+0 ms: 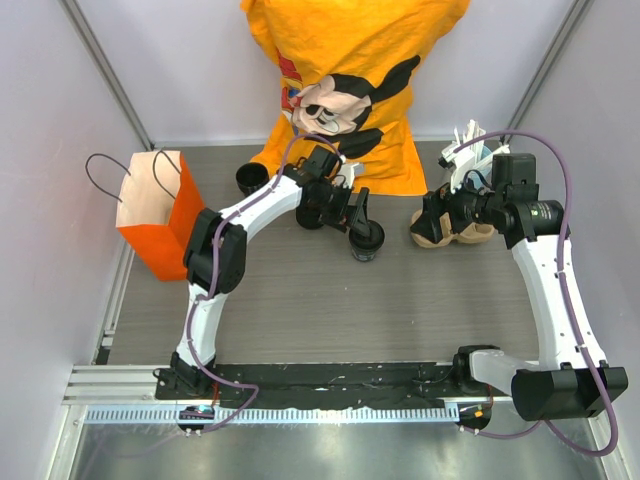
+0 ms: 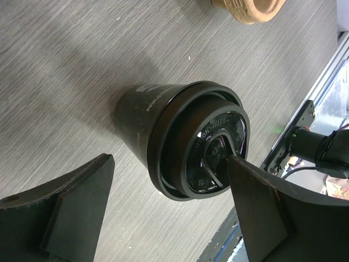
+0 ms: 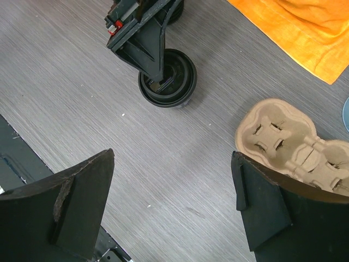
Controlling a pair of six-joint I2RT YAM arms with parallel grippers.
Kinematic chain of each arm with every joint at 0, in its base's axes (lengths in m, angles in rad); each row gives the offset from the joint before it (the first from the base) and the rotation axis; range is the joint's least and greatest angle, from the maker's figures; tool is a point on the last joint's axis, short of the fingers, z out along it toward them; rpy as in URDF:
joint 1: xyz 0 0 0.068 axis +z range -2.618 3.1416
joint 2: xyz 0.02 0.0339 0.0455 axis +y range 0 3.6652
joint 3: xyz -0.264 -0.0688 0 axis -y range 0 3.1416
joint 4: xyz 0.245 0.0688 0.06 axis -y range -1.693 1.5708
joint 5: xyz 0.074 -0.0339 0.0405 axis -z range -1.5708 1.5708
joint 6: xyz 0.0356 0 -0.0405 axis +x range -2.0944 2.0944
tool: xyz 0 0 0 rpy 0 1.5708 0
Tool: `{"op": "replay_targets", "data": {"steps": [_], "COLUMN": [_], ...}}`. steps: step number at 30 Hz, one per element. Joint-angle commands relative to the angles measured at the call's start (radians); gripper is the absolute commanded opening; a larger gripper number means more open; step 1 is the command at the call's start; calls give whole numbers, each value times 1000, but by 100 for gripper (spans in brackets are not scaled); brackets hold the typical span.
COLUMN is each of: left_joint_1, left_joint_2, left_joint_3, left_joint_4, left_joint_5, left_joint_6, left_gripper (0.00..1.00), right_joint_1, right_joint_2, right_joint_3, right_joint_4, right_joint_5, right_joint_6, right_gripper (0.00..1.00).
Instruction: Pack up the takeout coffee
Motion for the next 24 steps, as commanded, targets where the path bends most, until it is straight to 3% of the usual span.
{"op": "replay_targets", "data": {"steps": [1,8,19,24], "left_joint_1": [-6,-5,-3,-5], "left_joint_2": [4,11,28,40], "left_joint_3": [29,18,-20,-52], "left_joint_4": [40,57,89,101], "left_joint_5": [29,46,65,76], "left_joint_6": [0,1,0,0], "left_gripper": [88,70,60,42], "right_joint_1": [-5,-5,-5,-5], "right_joint_2": [-24,-18,-6,9], "right_joint_3": [5,6,-47,-164], "right_joint_4": [26,23,22,141], "right_joint_5": [-23,-31,-80,-134], "right_joint_6": [14,12,-8,55], "right_gripper": [93,93,92,92]}}
